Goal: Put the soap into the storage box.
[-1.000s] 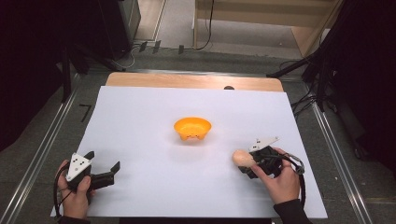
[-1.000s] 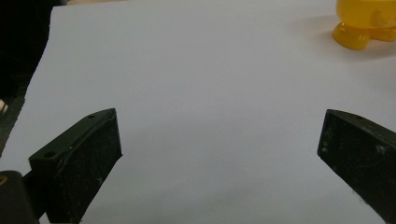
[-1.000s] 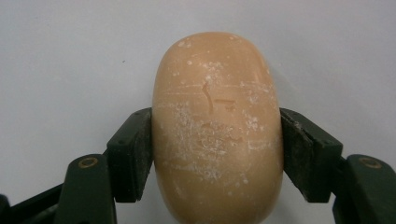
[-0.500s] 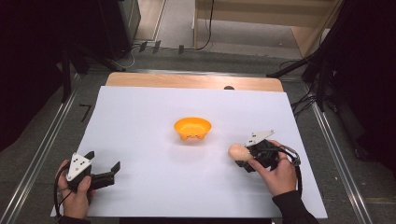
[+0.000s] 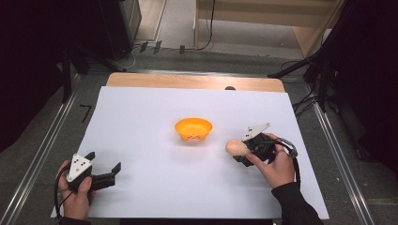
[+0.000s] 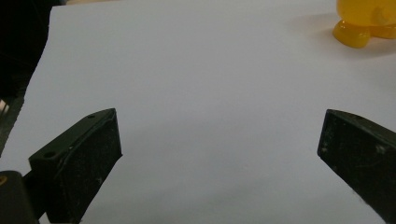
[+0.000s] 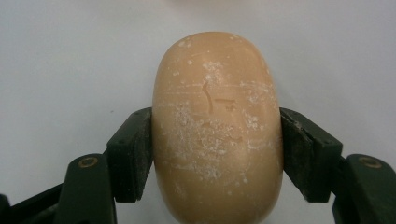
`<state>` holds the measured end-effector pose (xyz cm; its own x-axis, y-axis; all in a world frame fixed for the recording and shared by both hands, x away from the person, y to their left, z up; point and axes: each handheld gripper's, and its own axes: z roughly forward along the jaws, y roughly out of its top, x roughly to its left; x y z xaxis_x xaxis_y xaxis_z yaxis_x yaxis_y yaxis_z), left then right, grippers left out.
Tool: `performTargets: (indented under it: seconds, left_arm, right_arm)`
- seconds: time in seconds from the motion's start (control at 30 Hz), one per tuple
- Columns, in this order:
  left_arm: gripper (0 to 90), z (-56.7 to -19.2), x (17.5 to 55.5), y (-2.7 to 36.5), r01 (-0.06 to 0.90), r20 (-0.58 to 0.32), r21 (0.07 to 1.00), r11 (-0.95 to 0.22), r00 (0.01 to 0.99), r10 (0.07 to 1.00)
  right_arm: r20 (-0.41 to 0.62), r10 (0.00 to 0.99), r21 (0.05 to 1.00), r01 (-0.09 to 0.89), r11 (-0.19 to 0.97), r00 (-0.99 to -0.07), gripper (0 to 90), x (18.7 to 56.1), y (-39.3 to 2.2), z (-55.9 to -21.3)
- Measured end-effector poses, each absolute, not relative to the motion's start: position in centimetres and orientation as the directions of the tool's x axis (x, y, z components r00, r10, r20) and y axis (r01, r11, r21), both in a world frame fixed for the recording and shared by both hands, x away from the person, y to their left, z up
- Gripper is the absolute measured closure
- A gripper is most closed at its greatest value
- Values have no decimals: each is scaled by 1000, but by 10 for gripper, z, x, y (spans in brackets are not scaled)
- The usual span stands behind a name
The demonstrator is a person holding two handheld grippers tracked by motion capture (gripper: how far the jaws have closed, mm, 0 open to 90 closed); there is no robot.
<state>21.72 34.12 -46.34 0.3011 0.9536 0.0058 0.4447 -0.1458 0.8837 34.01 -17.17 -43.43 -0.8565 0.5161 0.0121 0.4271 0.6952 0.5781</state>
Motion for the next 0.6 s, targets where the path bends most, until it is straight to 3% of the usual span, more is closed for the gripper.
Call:
performTargets:
  seconds: [0.6]
  left_arm:
    - [0,-463,217,341,445,6,884,-145,300,954]
  right_arm:
    - [-24,435,608,333,721,-900,332,364,-151,-420]
